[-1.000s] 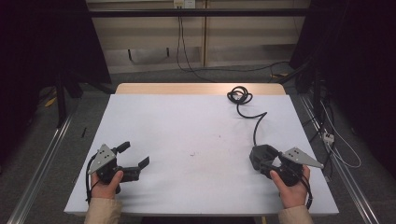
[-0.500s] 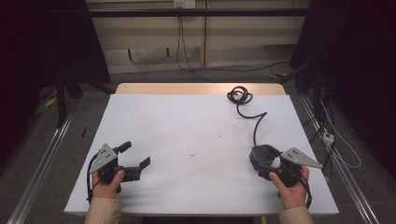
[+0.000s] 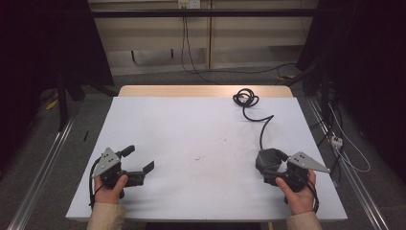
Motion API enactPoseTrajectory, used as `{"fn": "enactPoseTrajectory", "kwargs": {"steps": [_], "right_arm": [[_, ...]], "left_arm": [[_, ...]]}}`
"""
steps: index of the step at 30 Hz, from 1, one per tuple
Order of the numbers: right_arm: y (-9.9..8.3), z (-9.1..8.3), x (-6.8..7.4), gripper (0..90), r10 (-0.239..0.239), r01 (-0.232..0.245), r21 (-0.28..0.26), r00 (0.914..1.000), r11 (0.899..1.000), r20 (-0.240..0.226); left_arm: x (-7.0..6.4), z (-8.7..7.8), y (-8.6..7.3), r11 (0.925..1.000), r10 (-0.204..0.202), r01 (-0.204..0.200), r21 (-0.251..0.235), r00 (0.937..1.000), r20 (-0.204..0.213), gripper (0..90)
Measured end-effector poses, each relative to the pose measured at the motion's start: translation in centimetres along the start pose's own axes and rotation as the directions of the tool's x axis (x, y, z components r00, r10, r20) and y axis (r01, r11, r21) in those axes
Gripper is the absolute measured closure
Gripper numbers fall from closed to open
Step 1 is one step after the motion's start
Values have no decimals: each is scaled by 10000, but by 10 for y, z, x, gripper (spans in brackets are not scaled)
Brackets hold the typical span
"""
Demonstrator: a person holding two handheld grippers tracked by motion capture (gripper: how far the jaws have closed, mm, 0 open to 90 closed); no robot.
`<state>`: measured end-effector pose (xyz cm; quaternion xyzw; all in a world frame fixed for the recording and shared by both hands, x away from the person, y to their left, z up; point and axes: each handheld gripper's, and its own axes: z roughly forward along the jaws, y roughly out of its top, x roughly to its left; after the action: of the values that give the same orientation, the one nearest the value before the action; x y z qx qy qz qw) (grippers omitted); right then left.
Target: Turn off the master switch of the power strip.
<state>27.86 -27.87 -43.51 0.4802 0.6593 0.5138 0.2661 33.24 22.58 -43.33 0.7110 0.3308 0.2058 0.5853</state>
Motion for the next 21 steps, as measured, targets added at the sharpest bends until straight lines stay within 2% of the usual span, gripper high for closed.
{"fn": "enactPoseTrajectory", "kwargs": {"steps": [21], "right_arm": [[-4,-11,-2,44,-265,266,-346,9996,9990,25]], "left_arm": [[0,0,0,10000,-4,4,20,10000,0,35]]}}
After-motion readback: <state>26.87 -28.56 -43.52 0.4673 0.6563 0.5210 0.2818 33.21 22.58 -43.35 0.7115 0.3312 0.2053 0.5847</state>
